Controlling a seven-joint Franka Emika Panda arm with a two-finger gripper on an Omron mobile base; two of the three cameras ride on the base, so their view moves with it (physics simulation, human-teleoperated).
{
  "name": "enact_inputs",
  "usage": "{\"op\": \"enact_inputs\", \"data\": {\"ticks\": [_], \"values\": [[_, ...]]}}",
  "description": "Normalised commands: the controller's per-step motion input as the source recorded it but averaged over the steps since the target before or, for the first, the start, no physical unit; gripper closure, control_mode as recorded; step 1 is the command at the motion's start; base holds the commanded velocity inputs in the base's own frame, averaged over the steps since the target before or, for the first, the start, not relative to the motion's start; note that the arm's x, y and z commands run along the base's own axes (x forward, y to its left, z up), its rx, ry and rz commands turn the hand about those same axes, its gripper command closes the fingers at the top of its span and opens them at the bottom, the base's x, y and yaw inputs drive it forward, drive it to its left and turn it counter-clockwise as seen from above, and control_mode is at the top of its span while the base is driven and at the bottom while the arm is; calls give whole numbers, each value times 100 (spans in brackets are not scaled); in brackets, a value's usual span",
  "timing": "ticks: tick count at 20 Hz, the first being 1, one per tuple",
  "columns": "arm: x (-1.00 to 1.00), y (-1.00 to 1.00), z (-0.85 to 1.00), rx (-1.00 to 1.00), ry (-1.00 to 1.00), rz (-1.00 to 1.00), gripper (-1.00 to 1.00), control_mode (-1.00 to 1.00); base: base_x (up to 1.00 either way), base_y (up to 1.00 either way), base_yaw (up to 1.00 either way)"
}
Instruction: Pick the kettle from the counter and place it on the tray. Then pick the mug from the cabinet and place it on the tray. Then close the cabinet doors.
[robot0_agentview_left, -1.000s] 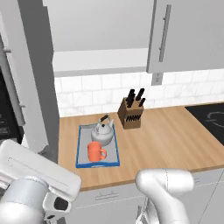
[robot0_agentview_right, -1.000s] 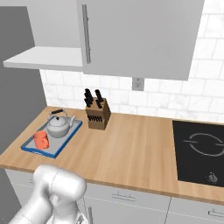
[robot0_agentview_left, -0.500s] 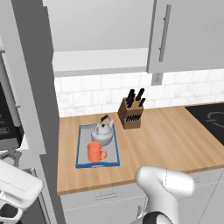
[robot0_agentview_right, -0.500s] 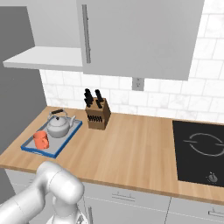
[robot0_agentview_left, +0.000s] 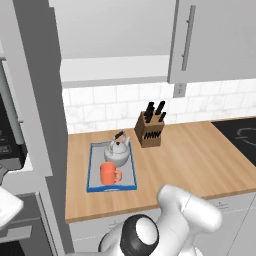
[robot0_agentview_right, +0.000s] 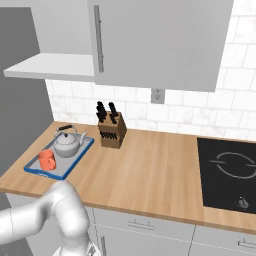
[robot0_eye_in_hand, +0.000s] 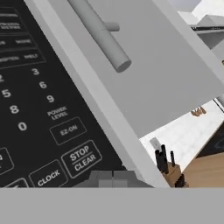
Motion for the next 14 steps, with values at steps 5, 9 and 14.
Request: {"op": "enact_inputs", "data": {"ticks": [5,9,14], "values": [[45,12,-13,-8,2,-9,100,-100,0,0,0],[40,-15,-15,0,0,-1,100,-100,0,0,0],[75,-65,-12,0,0,-8,100,-100,0,0,0]]}}
